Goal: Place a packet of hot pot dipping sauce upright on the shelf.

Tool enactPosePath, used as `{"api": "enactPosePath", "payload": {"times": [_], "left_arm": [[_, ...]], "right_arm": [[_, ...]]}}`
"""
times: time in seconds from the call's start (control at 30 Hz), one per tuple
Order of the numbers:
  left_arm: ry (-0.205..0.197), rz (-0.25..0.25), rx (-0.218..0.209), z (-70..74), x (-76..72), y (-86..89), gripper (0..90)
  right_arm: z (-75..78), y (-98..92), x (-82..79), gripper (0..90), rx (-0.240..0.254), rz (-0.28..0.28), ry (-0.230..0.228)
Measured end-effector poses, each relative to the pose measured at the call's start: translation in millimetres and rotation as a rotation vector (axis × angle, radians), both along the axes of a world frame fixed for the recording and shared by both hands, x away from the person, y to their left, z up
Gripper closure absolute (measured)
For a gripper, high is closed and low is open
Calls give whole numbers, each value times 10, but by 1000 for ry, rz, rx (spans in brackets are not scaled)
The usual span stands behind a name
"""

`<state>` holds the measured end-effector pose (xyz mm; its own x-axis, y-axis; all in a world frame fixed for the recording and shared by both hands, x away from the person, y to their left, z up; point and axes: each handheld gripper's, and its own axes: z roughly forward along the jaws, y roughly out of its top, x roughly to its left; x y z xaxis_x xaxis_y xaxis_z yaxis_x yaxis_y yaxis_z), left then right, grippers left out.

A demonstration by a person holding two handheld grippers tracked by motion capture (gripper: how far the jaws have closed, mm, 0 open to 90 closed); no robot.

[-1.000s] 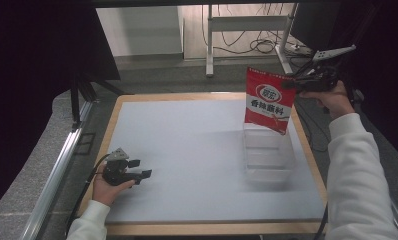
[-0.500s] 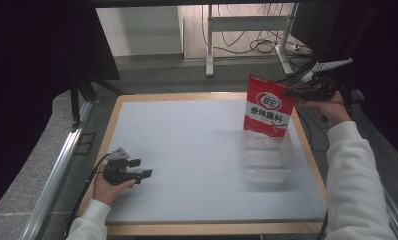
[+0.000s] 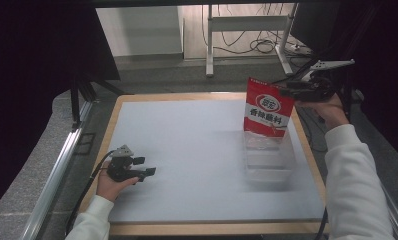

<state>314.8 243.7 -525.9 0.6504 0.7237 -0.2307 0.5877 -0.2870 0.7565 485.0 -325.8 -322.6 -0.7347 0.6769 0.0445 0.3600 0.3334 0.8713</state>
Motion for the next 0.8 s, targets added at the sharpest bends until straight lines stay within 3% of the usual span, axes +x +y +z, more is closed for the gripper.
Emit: {"api": "enactPosePath", "payload": {"times": [0.23,0.27,0.33,0.5,0.53,0.63,0.67,0.8], "left_arm": [[-14,-34,-3,21,46,-48,285],[-18,-37,3,25,45,-48,285],[-25,-39,13,36,39,-31,284],[-28,-36,-7,54,48,-16,285],[-29,-36,-11,61,61,-15,285],[-30,-32,-18,65,76,-19,286],[-30,-35,-20,67,75,-24,286],[-34,-41,-13,71,52,-29,286]], "right_arm": [[153,209,-205,369,17,-43,-55],[193,322,-285,369,24,-60,-79],[213,420,-352,369,46,-54,-91],[193,665,-478,368,57,-9,-79],[137,807,-554,365,56,20,-67],[79,901,-610,362,53,46,-58],[-31,1033,-699,359,47,77,-39],[-249,1236,-860,356,40,132,-3]]}}
